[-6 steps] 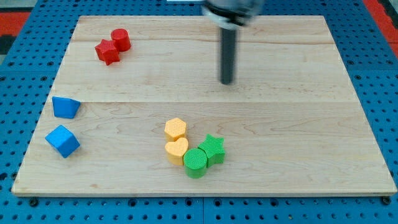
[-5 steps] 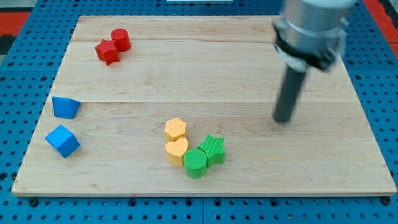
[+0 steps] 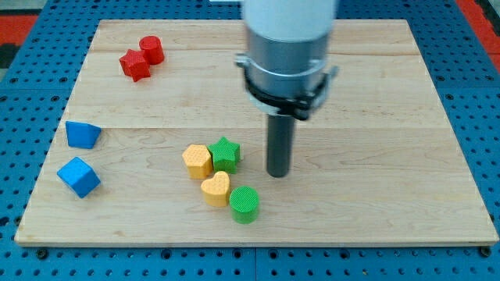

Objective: Separate the green star from the yellow blocks

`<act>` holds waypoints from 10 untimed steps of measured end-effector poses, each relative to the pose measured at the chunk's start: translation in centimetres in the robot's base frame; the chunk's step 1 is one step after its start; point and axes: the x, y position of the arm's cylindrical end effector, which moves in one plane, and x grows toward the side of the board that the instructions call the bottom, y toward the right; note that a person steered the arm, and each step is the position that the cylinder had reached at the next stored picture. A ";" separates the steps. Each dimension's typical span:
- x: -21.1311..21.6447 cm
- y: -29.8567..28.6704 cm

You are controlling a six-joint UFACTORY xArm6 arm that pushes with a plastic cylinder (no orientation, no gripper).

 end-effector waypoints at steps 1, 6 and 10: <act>0.4 -6.8; -6.5 -8.9; -18.5 -8.5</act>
